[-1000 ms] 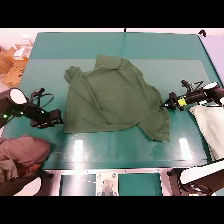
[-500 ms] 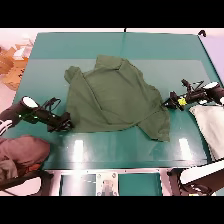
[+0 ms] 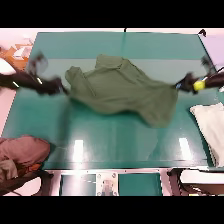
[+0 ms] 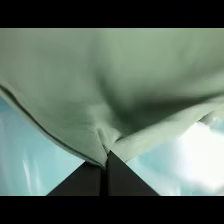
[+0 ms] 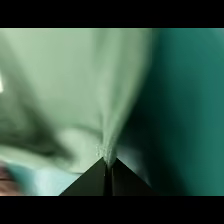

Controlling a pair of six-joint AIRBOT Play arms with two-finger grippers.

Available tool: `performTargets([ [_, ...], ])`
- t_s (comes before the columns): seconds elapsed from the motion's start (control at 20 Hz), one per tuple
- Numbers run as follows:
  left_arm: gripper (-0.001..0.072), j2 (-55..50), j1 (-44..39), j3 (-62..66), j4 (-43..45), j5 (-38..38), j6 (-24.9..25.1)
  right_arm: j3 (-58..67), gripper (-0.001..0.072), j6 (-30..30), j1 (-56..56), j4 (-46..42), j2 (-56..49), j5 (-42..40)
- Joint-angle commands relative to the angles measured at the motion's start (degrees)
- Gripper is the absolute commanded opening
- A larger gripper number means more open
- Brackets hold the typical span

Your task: Fold the shirts.

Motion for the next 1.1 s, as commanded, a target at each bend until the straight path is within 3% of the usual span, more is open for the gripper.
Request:
performTargets([
  [0.0, 0.0026, 7.15, 0.04, 25.53, -0.68, 0.94, -0.09, 9.51, 0.0017, 0.33, -5.03, 20.92, 13.38, 2.01],
  [0.1, 0.0026, 9.86, 0.04, 40.3, -0.48, 4.24, -0.04, 15.43, 0.0017, 0.31, -9.6, 29.68, 21.29, -4.0],
  [0.2, 0.0026, 12.28, 0.04, 50.53, -0.37, 7.37, -0.07, 20.59, 0.0018, 0.57, -14.6, 31.21, 28.96, -13.22],
  [0.35, 0.0026, 18.21, 0.04, 50.4, 1.66, 13.4, -0.09, 25.11, 0.0018, 2.49, -21.44, 31.21, 37.35, -23.85],
  [0.55, 0.0026, 19.89, 0.04, 49.79, 9.86, 10.32, -2.36, 25.77, 0.0018, 3.54, -22.64, 29.88, 40.06, -27.28],
  [0.75, 0.0027, 19.89, 0.04, 37.16, 12.68, 6.38, -4.59, 23.23, 0.0019, 3.52, -22.53, 22.29, 37.83, -21.46],
  [0.9, 0.0026, 17.14, 0.02, 21.07, 10.86, 6.49, -4.52, 11.5, 0.0018, 1.22, -19.3, 20.44, 35.6, -20.92],
  [1.05, 0.0026, 9.99, 0.02, 7.48, 5.22, 8.85, -1.2, -5.22, 0.0018, -3.45, -7.34, 10.75, 30.69, -25.57],
])
